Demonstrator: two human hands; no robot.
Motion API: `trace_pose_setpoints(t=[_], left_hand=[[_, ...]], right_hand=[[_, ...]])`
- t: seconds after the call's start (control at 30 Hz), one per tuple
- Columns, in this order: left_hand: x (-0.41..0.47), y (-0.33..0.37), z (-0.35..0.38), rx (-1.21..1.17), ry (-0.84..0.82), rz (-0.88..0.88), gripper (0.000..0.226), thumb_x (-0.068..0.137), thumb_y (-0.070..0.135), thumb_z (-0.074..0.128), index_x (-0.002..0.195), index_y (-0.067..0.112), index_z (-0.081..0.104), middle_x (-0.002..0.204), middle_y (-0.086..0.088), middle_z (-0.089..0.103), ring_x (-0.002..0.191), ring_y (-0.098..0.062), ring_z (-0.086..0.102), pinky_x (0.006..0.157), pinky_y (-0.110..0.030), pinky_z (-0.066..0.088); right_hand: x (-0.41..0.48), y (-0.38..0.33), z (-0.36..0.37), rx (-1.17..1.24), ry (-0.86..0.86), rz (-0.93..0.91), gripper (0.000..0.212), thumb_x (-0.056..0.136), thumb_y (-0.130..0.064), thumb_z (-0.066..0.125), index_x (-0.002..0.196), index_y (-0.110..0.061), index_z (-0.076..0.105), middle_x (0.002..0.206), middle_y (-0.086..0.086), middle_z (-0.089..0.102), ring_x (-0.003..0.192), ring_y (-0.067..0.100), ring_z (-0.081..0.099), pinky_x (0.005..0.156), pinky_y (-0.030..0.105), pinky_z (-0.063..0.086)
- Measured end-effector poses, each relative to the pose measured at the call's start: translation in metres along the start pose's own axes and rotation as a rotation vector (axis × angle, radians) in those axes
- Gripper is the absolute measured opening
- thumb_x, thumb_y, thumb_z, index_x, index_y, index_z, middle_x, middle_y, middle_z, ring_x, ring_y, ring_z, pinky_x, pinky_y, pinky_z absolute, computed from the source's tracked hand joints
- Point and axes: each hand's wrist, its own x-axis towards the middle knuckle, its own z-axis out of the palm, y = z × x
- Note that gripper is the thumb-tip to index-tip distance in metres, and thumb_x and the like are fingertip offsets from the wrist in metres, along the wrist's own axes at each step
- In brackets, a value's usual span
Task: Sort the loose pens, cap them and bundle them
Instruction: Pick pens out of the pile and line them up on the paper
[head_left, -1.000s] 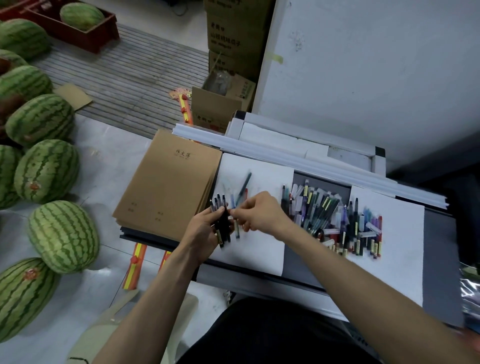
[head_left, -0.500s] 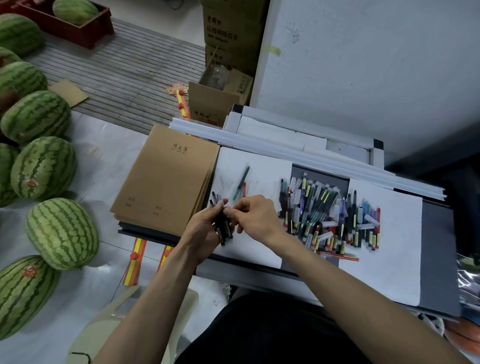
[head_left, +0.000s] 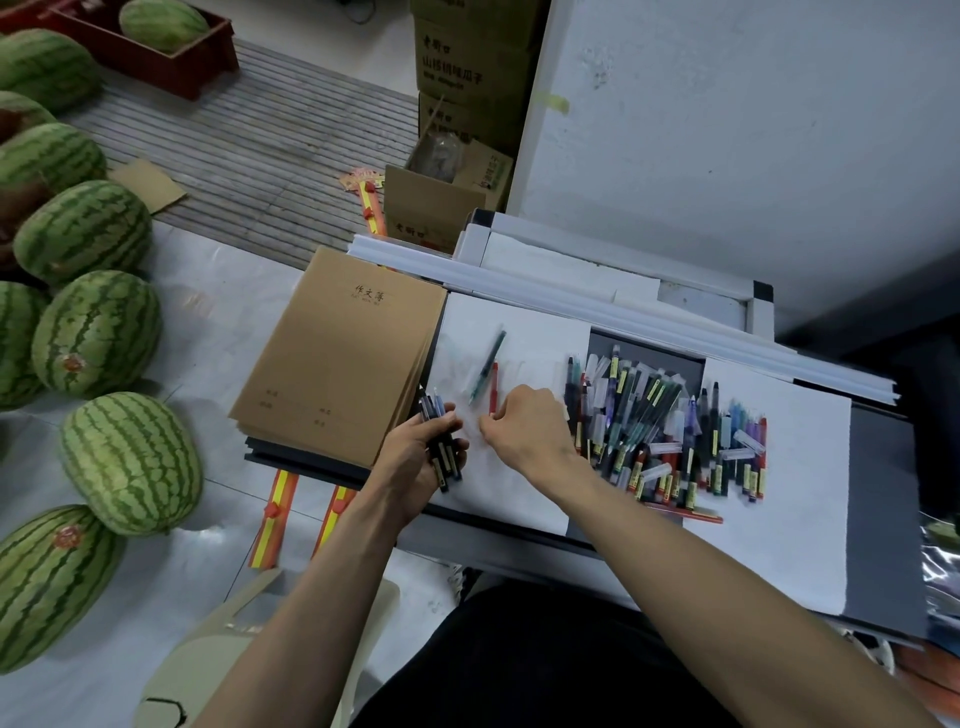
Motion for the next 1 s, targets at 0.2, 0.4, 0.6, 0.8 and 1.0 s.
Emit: trace_pose_setpoints(t=[0.2,0.4,0.6,0.8,1.0], left_hand=[[0.006,0.004,0.001,0.031,0.043,0.019,0.021,0.098,0.003,0.064,0.119,0.002,0.067,0.083,-0.008,0.073,0.067,-0.022,0.068,0.068,-0.033,0.058],[0.007,0.007,0.003,0.048,-0.016,0.036,0.019,0.095,0.007,0.070,0.114,0.002,0.068,0.089,-0.011,0.072,0.072,-0.022,0.071,0.073,-0.035,0.059],[0.002,0.008,0.008,0.071,-0.100,0.051,0.023,0.095,0.028,0.073,0.103,0.006,0.069,0.087,-0.007,0.068,0.078,-0.019,0.067,0.069,-0.032,0.057],[0.002,0.007,0.005,0.044,-0.037,0.064,0.011,0.102,0.011,0.064,0.110,0.004,0.067,0.089,-0.009,0.066,0.077,-0.022,0.064,0.067,-0.034,0.055],[0.001,0.010,-0.002,-0.052,-0.024,0.062,0.008,0.103,0.009,0.060,0.110,0.006,0.064,0.084,-0.006,0.064,0.069,-0.020,0.057,0.065,-0.034,0.053]], right_hand=[[0.000,-0.003,-0.003,0.096,-0.034,0.050,0.034,0.079,-0.014,0.064,0.052,-0.008,0.044,0.048,0.004,0.042,0.046,0.022,0.042,0.046,0.027,0.034],[-0.014,0.001,-0.014,0.227,-0.005,-0.063,0.028,0.089,-0.026,0.069,0.066,-0.010,0.074,0.060,0.004,0.072,0.054,0.019,0.068,0.057,0.040,0.060],[-0.024,-0.015,-0.015,0.220,-0.132,-0.174,0.022,0.086,-0.028,0.071,0.065,-0.022,0.075,0.061,-0.002,0.072,0.056,0.010,0.067,0.060,0.035,0.059],[-0.020,-0.014,-0.017,0.160,-0.223,-0.279,0.021,0.094,-0.033,0.071,0.085,-0.017,0.080,0.071,-0.004,0.073,0.063,0.007,0.065,0.062,0.028,0.055],[0.032,-0.001,-0.039,-0.240,-0.023,-0.472,0.030,0.096,-0.009,0.054,0.120,-0.018,0.070,0.124,0.001,0.063,0.113,0.023,0.057,0.091,0.042,0.052]])
